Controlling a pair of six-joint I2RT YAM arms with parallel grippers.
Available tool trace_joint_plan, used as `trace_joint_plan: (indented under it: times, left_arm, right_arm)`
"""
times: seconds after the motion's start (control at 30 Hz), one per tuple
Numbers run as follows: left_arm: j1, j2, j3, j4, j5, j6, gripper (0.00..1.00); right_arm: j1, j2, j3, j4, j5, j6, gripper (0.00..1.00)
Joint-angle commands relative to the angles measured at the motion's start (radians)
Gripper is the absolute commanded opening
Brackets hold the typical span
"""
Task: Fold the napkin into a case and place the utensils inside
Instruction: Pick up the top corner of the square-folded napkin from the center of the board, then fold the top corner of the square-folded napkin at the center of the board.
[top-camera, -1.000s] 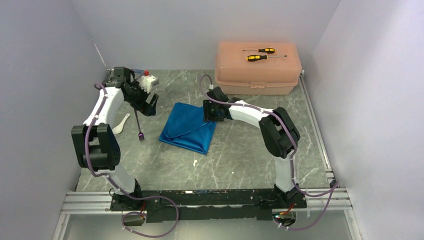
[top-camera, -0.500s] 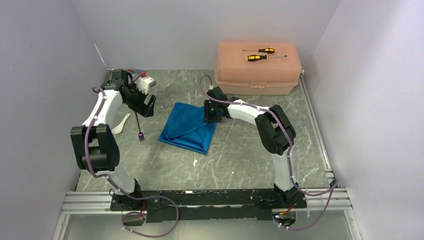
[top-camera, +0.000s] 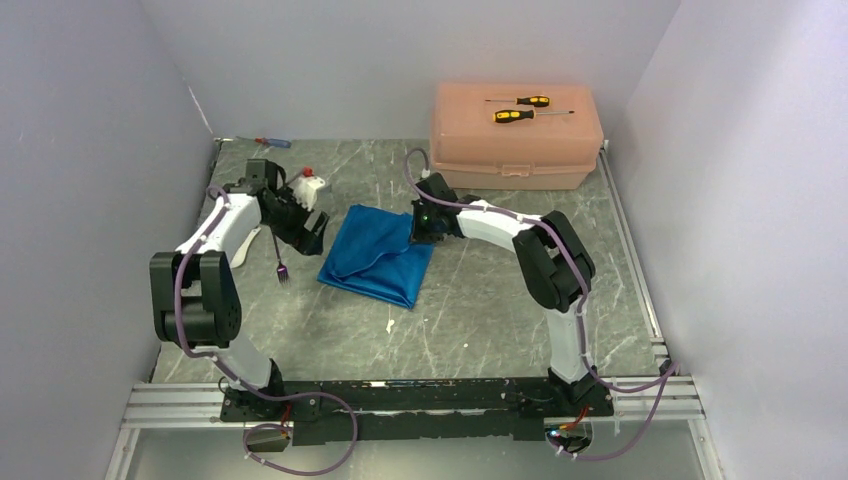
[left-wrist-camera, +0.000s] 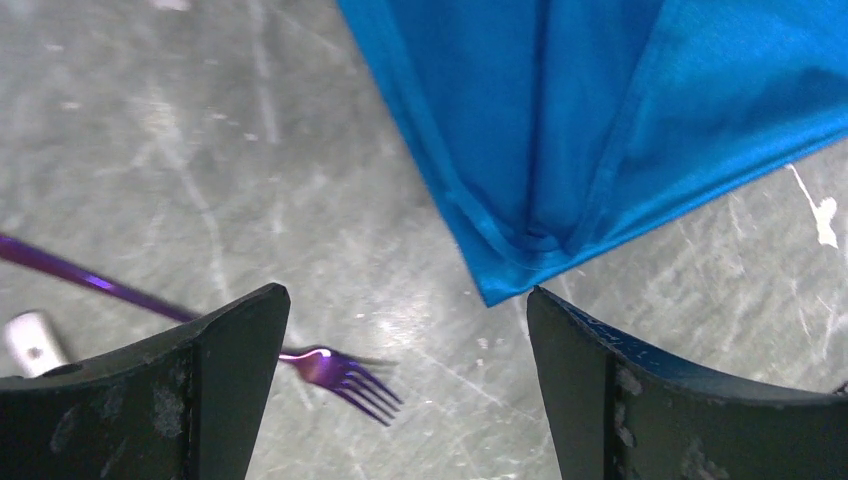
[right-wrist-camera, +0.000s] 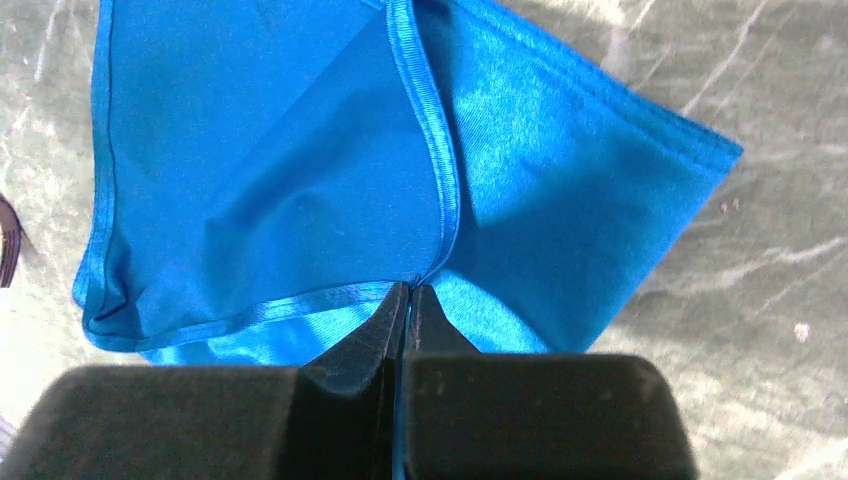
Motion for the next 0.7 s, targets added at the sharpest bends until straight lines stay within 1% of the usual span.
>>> trace_joint_plan:
  times: [0.0, 0.1, 0.23, 0.3, 0.43, 0.67]
  left_arm:
    - [-0.061, -0.076, -0.071, 0.062, 0.040, 0.013, 0.95]
    - [-0.107, -0.093, -0.115, 0.093, 0.051, 0.024, 0.95]
    - [-0.149, -0.079, -0.116, 0.099, 0.050, 0.046, 0.95]
    - [-0.157, -0.069, -0.117, 0.108, 0.051, 0.056, 0.91]
    - [-0.154, -0.057, -0.149, 0.144, 0.029, 0.066, 0.86]
    - [-0.126, -0.035, -0.168, 0.152, 0.069, 0.056, 0.84]
  right_arm:
    - [0.034, -0.117, -0.035, 0.008, 0.029, 0.053, 0.00]
    - [0.068, -0.159, -0.059, -0.030, 0.083, 0.083, 0.00]
    - [0.113, -0.189, -0.077, -0.094, 0.141, 0.116, 0.00]
    - [0.136, -0.198, -0.082, -0.113, 0.163, 0.129, 0.00]
    - [0.178, -0.213, -0.098, -0.123, 0.175, 0.156, 0.00]
    - [0.231, -0.252, -0.117, -0.164, 0.223, 0.169, 0.00]
